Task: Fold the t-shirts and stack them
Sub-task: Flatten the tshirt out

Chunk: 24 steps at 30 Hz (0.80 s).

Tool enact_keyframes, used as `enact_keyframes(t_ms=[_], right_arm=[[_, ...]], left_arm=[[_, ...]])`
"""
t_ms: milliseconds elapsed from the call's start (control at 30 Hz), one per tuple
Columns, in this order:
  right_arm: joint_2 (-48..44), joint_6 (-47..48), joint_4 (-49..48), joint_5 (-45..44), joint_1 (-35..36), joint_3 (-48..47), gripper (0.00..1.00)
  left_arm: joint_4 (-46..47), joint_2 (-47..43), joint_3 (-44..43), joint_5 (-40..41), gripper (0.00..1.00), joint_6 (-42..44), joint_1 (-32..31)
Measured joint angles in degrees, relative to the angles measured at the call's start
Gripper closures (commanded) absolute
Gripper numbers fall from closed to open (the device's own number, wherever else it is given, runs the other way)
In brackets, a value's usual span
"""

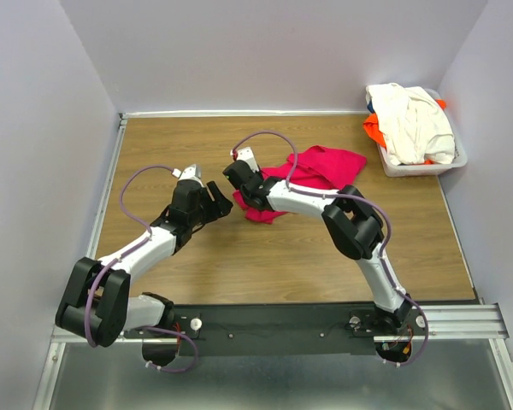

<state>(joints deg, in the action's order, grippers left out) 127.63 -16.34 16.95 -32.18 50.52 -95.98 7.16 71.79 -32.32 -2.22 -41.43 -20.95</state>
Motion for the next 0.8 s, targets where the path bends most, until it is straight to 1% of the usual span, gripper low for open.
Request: enact_keyframes(t_ms=[67, 100, 167, 200, 267, 300, 333, 500, 600, 733, 800], right_arm=[[0.3, 0.1, 0.0, -1.0, 0.0, -0.1, 0.63], [0.3, 0.2, 0.1, -1.6, 0.0, -0.1, 0.70], [0.3, 0.4, 0.1, -2.4, 0.0, -0.5, 0.78], [0.3, 0.3, 0.1, -3.2, 0.0, -0.6, 0.85], [0.3, 0.5, 0.1, -4.0, 0.0, -0.7, 0.91], [0.3, 0.4, 0.1, -4.5, 0.0, -0.7, 0.98], [0.3, 0.4, 0.1, -4.9, 0.0, -0.7, 0.99], [0.2, 0.5, 0.1, -6.3, 0.0, -0.7, 0.99], [-2.1, 0.3, 0.2, -6.7, -0.1, 1.4, 1.00], [-10.1, -0.2, 0.9, -7.3, -0.8, 6.1, 0.99], [-16.4, -0.6, 0.9, -7.8, -1.7, 8.9, 1.00]], left_arm=[[0.0, 0.0, 0.0, 0.0, 0.30, 0.0, 0.0], [0.2, 0.0, 0.2, -0.1, 0.30, 0.0, 0.0], [0.4, 0.0, 0.6, -0.3, 0.30, 0.0, 0.0], [0.4, 0.0, 0.8, -0.4, 0.30, 0.0, 0.0], [0.5, 0.0, 1.3, -1.0, 0.31, 0.0, 0.0], [0.5, 0.0, 1.4, -1.2, 0.31, 0.0, 0.0], [0.6, 0.0, 1.6, -1.4, 0.31, -0.1, 0.0], [1.7, 0.3, 2.2, -3.1, 0.32, -0.1, 0.0], [2.8, 1.4, 2.2, -4.0, 0.33, -0.1, -0.4], [3.9, 3.8, 2.2, -4.5, 0.34, -0.3, -2.1], [4.3, 5.1, 2.2, -4.6, 0.34, -0.5, -3.6]])
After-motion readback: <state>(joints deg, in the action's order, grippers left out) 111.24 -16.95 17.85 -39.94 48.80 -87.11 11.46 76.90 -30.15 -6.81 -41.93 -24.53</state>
